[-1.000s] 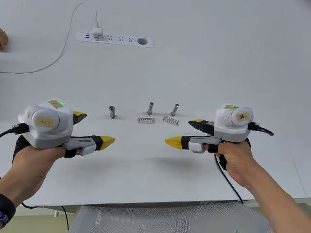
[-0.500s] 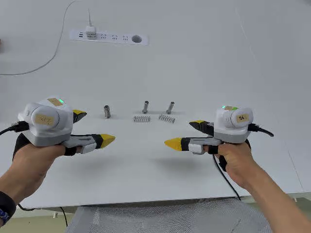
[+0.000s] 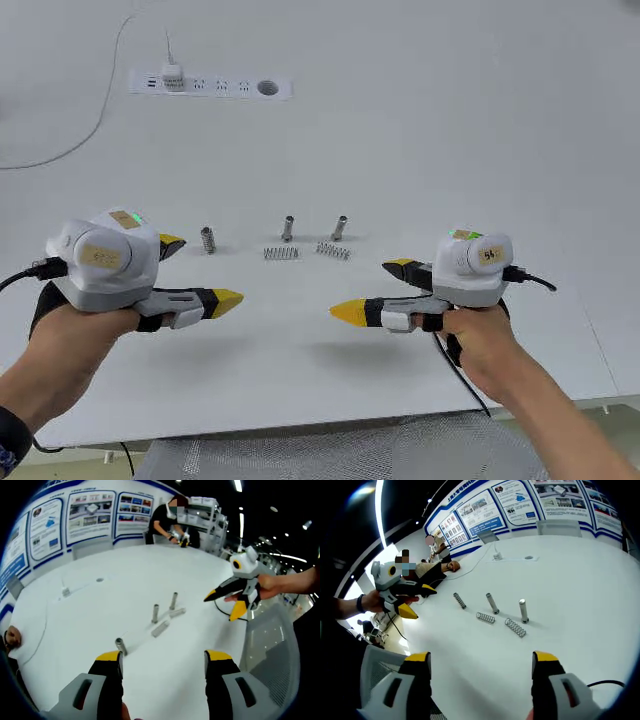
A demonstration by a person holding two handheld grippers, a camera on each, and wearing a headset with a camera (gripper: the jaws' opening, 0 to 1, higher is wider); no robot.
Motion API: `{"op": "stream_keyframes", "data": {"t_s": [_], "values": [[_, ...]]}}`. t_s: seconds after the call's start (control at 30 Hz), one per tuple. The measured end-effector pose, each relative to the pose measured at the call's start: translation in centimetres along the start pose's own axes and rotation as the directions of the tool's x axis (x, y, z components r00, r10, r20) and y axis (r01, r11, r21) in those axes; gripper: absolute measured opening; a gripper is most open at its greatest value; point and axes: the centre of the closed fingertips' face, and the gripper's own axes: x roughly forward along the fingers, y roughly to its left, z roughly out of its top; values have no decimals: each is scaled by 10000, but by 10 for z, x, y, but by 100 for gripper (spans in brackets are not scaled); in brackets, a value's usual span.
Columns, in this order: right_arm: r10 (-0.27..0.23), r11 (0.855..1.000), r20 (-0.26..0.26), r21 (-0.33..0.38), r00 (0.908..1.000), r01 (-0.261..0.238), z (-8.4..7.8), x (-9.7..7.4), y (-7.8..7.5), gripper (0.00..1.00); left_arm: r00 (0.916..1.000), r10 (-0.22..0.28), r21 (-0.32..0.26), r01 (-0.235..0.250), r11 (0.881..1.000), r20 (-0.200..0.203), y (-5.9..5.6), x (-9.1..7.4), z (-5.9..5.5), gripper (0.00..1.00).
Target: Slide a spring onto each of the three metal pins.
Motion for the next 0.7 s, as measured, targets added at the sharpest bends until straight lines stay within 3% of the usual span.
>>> {"op": "stream_keyframes", "data": {"t_s": [0.3,0.7], "values": [[-16,9999,153,148,9999,13,-6,-5,0,85,9986,-413,587,432,9973,-326,-14,18,6,68],[66,9990,294,445,9995,-79,-8,-10,5,84,9942,-749,1106,832,9904,-775,-19,43,7,67]]}}
